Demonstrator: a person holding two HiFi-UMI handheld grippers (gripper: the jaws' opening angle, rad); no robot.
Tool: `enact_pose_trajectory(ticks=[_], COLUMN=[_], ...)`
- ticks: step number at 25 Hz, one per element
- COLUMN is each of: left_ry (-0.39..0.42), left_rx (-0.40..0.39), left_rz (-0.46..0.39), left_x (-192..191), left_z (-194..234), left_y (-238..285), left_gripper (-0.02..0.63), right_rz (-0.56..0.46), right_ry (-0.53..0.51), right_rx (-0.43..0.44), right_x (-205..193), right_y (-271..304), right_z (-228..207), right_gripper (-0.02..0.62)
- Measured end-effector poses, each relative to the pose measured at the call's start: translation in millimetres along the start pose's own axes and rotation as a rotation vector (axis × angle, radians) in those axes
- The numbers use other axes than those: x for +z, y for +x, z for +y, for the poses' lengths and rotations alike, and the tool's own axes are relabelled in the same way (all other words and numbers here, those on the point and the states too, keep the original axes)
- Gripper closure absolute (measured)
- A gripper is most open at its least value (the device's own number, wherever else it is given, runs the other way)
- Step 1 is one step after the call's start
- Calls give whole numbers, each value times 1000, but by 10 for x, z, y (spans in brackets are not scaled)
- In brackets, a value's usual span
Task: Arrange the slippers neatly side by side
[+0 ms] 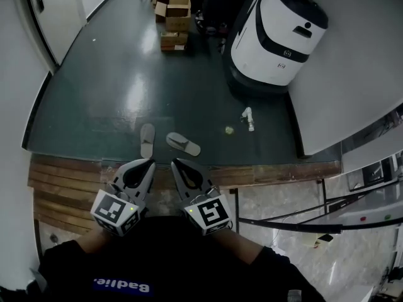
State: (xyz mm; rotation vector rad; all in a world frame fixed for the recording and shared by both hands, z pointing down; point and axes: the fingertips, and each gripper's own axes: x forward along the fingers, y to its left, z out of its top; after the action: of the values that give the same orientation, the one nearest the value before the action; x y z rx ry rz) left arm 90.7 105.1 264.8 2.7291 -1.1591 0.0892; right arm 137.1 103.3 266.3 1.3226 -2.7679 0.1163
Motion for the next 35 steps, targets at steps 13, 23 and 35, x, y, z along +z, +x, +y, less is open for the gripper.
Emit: enact_pose_trajectory(ticks=[13,23,35], left_ry=[-54,-134,-153], left_rx=[208,165,-32], left_rz=[25,9,17], left_x=[-194,-355,-377], left_z=[169,1197,2521], left_y=[-12,-70,34], left_gripper=[615,615,615], right_rz=[184,272,482], right_ry=[48,-36,-58], right_rx=[159,154,-124], right_x=[-779,-1014,-1368], right_y=[108,1068,2144], right_z=[-346,-64,-195], right_gripper=[595,555,523])
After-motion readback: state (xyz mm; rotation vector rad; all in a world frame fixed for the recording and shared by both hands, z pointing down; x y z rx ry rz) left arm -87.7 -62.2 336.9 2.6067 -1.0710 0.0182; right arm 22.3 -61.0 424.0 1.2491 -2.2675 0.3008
